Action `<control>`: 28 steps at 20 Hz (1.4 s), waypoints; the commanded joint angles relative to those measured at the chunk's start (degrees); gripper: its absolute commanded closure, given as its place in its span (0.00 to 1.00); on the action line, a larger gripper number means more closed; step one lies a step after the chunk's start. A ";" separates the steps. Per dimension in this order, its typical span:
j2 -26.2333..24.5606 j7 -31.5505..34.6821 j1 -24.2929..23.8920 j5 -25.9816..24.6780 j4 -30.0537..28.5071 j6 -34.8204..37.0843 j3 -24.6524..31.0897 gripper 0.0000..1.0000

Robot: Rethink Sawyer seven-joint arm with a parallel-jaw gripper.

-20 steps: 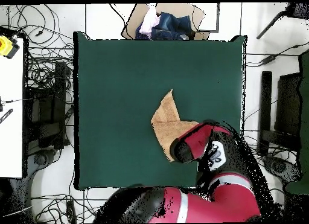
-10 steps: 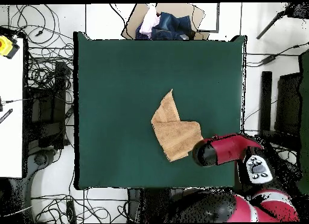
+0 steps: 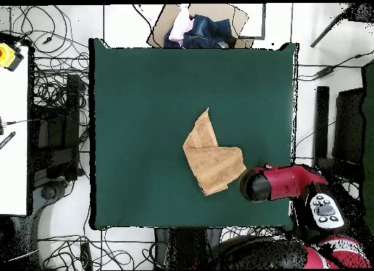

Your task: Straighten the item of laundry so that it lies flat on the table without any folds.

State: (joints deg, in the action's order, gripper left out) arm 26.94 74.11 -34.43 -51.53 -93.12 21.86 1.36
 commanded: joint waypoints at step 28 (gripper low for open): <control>-4.34 -7.54 -27.34 19.98 -13.70 8.98 38.31 0.00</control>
State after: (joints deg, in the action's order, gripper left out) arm 26.18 74.07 -60.23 -34.67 -102.28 25.36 28.52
